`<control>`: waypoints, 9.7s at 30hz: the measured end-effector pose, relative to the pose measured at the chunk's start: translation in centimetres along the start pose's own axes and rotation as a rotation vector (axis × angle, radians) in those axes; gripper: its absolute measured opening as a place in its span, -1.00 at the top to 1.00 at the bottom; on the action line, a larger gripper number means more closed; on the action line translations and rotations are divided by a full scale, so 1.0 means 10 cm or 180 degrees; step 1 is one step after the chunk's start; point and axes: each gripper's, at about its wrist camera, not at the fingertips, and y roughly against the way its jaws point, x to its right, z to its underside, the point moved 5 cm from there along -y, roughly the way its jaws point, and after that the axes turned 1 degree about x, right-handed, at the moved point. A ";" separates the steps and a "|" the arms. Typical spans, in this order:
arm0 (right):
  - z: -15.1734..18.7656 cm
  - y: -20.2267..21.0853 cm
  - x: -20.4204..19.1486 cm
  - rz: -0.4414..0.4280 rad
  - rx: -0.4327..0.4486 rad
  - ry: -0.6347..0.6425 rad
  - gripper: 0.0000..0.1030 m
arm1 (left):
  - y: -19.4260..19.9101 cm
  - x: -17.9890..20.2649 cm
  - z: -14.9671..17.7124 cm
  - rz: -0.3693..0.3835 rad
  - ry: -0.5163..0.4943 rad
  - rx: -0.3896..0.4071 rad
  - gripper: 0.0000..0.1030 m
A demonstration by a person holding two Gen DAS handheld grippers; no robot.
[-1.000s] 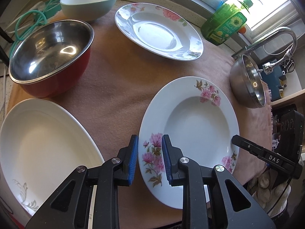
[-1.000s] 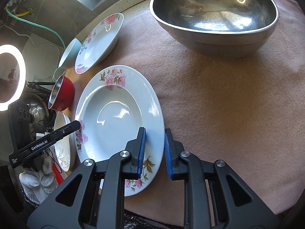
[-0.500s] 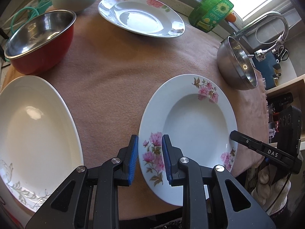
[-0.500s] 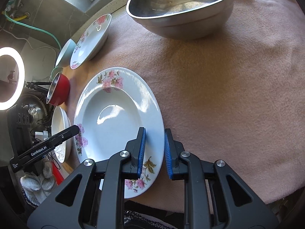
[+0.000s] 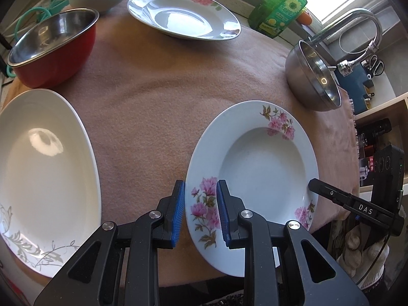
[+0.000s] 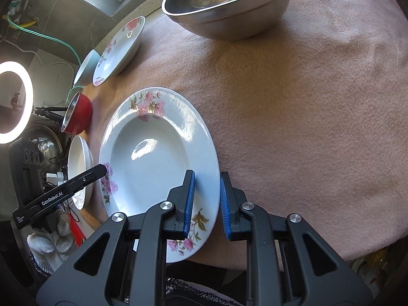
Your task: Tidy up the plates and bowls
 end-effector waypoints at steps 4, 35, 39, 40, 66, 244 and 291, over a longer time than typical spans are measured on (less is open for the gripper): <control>0.02 -0.01 0.00 0.0001 -0.0005 0.0004 0.61 | 0.00 0.00 0.00 -0.0005 -0.0010 -0.0001 0.55; 0.03 -0.06 0.00 0.0087 -0.0020 0.0045 0.54 | -0.01 0.00 -0.02 0.0002 -0.0082 -0.0012 0.55; -0.01 0.02 0.00 0.0183 0.0060 0.0099 0.49 | 0.07 -0.03 -0.06 -0.0021 -0.0062 0.0059 0.55; -0.03 0.06 0.00 0.0210 0.0094 0.0121 0.44 | 0.10 -0.05 -0.08 -0.0026 -0.0052 0.0085 0.55; -1.76 0.15 -1.23 -0.0105 0.0166 0.1043 0.13 | 0.26 -0.35 -1.11 0.0085 0.0686 0.0684 0.54; 0.03 0.14 -0.35 0.0087 -0.0386 0.0431 0.62 | 0.03 0.23 0.01 -0.0300 -0.0506 0.0182 0.55; -0.17 0.45 -1.24 0.0153 0.0488 0.1215 -0.53 | 0.74 -0.45 0.08 -0.0369 0.0119 0.0710 0.37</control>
